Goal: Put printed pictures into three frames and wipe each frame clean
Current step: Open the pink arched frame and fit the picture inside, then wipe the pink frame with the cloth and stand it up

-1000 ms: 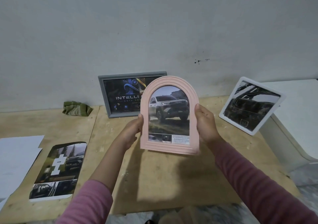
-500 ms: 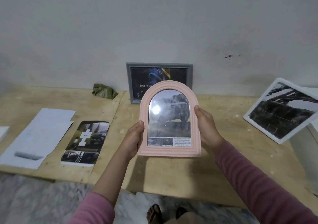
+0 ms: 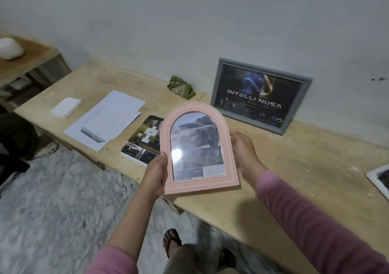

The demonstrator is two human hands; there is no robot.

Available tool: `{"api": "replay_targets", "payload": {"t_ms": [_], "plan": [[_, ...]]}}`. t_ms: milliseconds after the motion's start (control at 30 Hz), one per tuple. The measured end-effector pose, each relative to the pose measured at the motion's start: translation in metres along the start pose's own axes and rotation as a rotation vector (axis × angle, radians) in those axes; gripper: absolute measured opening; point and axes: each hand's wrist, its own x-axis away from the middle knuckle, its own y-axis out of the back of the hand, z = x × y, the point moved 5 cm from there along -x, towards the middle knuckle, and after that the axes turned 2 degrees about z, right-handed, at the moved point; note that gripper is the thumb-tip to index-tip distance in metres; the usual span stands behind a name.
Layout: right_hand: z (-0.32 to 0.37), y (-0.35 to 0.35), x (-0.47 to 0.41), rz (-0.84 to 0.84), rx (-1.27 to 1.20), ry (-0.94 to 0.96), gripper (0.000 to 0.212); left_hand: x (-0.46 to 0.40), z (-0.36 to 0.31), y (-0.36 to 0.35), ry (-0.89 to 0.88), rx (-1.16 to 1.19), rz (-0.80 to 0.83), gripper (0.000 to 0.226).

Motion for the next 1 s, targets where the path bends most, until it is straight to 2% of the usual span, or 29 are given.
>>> {"api": "replay_targets", "payload": {"t_ms": [167, 333, 567, 700, 767, 867, 933, 1000], "plan": [[-0.003, -0.051, -0.045, -0.012, 0.058, -0.079, 0.033, -0.03, -0.032, 0.051, -0.051, 0.085, -0.081, 0.039], [0.0, -0.114, -0.105, -0.055, 0.175, -0.06, 0.014, -0.076, -0.08, 0.104, -0.083, 0.051, -0.11, 0.042], [0.01, -0.193, -0.188, -0.092, 0.511, 0.044, 0.036, -0.142, -0.141, 0.159, -0.081, -0.126, -0.193, 0.039], [0.016, -0.22, -0.238, -0.154, 0.879, 0.204, 0.03, -0.184, -0.164, 0.187, -0.085, -0.161, -0.236, 0.033], [0.019, -0.228, -0.261, -0.178, 1.104, 0.303, 0.037, -0.2, -0.172, 0.195, -0.09, -0.163, -0.236, 0.033], [0.011, -0.233, -0.292, -0.17, 1.418, 0.252, 0.058, -0.217, -0.182, 0.198, -0.094, -0.126, -0.203, 0.028], [0.004, -0.233, -0.306, -0.147, 1.531, 0.177, 0.064, -0.224, -0.184, 0.198, -0.089, -0.102, -0.187, 0.028], [-0.001, -0.234, -0.311, -0.131, 1.599, 0.191, 0.066, -0.229, -0.184, 0.2, -0.088, -0.091, -0.183, 0.029]]}}
